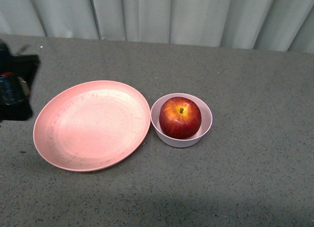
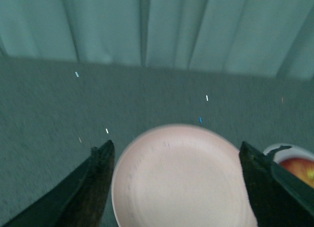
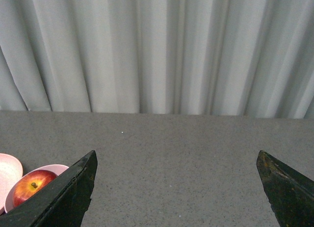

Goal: Move apple from plate to bowl

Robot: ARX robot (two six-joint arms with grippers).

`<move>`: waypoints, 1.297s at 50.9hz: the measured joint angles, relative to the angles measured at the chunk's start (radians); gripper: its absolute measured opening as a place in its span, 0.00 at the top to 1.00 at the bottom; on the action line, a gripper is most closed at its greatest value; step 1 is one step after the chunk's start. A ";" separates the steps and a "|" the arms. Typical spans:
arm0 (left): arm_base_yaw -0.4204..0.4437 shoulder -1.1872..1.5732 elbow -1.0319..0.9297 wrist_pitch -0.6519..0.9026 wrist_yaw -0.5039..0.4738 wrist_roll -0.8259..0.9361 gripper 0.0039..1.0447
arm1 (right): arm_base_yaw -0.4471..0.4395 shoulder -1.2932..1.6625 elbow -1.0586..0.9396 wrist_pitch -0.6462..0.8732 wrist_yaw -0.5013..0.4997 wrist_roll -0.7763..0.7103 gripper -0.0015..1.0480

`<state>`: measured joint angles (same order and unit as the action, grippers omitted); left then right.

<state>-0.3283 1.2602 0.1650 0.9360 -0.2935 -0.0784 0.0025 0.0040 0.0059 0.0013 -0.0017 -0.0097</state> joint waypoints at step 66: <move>0.326 -0.969 -0.146 -0.641 0.293 0.071 0.97 | 0.000 0.000 0.000 -0.001 0.001 0.000 0.09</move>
<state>-0.0025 0.2909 0.0193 0.2947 -0.0006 -0.0071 0.0025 0.0040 0.0059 0.0006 -0.0006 -0.0097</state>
